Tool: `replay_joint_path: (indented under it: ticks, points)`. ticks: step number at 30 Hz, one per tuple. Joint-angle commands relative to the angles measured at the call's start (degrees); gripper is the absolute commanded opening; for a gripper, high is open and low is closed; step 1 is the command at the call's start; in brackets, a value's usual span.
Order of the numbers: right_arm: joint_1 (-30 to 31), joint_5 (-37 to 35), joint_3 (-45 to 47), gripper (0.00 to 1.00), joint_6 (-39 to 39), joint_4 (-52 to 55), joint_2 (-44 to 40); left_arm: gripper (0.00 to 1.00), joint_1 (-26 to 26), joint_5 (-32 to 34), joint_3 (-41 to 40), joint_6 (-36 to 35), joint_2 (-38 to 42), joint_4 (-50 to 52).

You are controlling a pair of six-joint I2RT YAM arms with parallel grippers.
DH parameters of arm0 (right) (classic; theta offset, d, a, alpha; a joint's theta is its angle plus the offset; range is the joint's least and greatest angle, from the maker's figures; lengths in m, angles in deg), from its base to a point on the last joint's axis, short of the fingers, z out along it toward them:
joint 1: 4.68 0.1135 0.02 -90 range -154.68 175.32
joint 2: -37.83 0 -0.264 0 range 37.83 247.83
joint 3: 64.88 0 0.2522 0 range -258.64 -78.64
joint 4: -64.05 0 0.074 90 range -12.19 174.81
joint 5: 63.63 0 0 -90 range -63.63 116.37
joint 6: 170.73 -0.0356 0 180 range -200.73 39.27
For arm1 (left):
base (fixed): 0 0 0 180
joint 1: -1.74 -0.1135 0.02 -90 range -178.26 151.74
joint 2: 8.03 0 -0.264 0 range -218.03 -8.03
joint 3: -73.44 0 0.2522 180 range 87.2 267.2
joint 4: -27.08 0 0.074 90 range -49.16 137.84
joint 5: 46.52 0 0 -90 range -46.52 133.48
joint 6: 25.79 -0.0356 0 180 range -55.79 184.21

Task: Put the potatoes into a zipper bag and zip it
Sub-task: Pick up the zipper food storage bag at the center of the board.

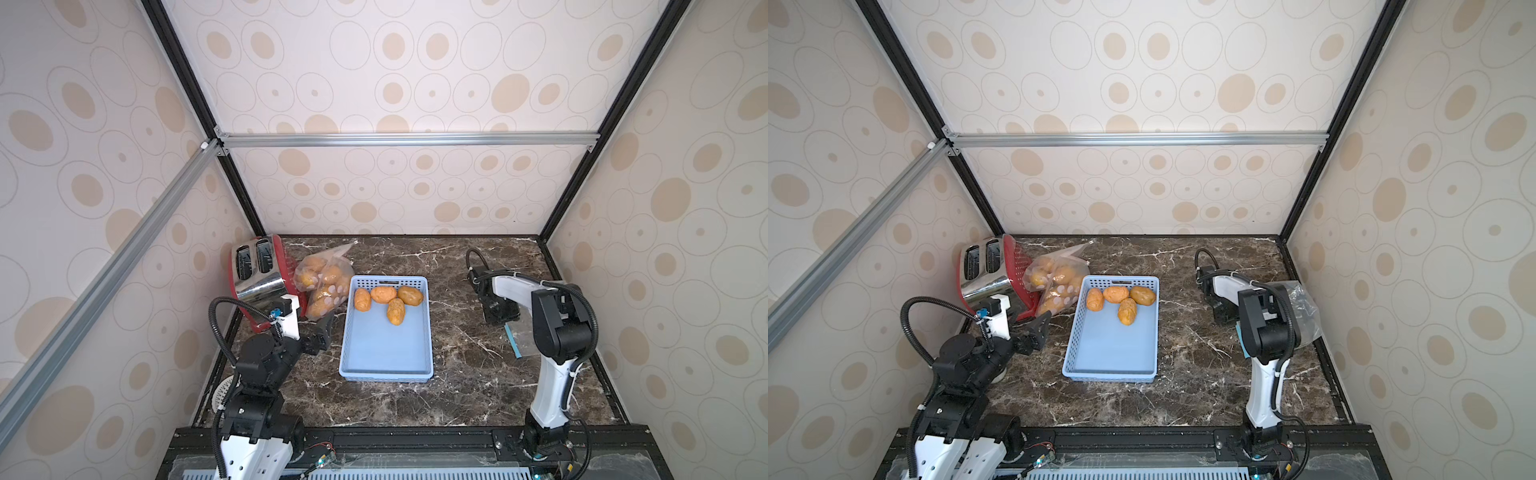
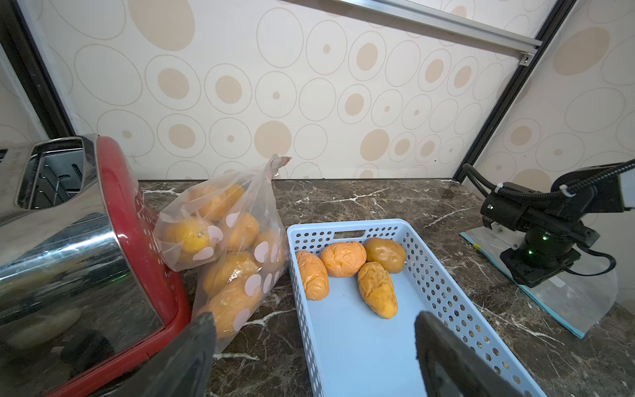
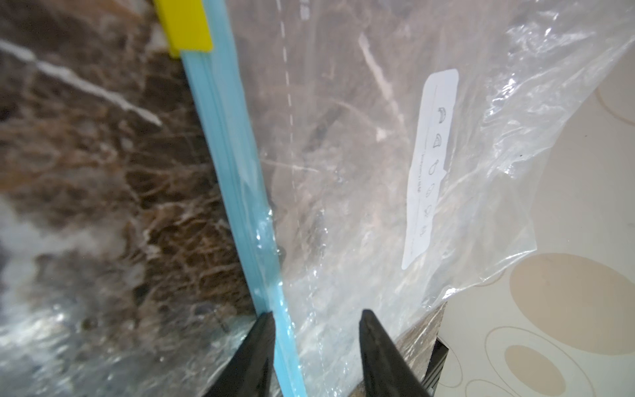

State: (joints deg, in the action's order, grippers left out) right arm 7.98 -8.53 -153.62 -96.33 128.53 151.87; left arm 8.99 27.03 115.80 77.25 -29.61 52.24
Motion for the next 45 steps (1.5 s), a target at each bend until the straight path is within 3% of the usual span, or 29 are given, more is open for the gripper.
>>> replay_joint_path:
  ticks: [1,9,15,23,29,37,45]
  points:
    - [-0.31,0.92,-0.43,0.47,-0.11,0.25,-0.29,0.90,0.25,-0.43,0.58,-0.12,-0.04,-0.17]
    - [-0.19,0.74,-1.06,0.52,0.53,0.13,0.67,0.90,0.22,-0.59,0.58,-0.12,-0.30,-0.15]
    - [-0.19,-2.55,-1.73,0.43,0.48,1.09,1.36,0.90,0.23,-0.66,0.53,-0.12,-0.48,-0.17]
    - [-0.19,-3.92,-2.90,0.40,0.64,1.87,3.49,0.90,0.23,-1.04,0.58,-0.23,-1.32,-0.16]
    - [-0.25,-5.94,-3.37,0.33,0.51,2.00,3.91,0.90,0.23,-1.17,0.49,-0.23,-1.53,-0.24]
    - [-0.77,-5.51,-3.60,0.16,1.05,1.27,4.96,0.90,0.23,-1.23,0.49,-0.21,-1.88,-0.16]
    - [-0.89,-6.25,-3.25,0.05,1.72,0.10,5.06,0.90,0.23,-1.35,0.50,-0.21,-1.97,-0.15]
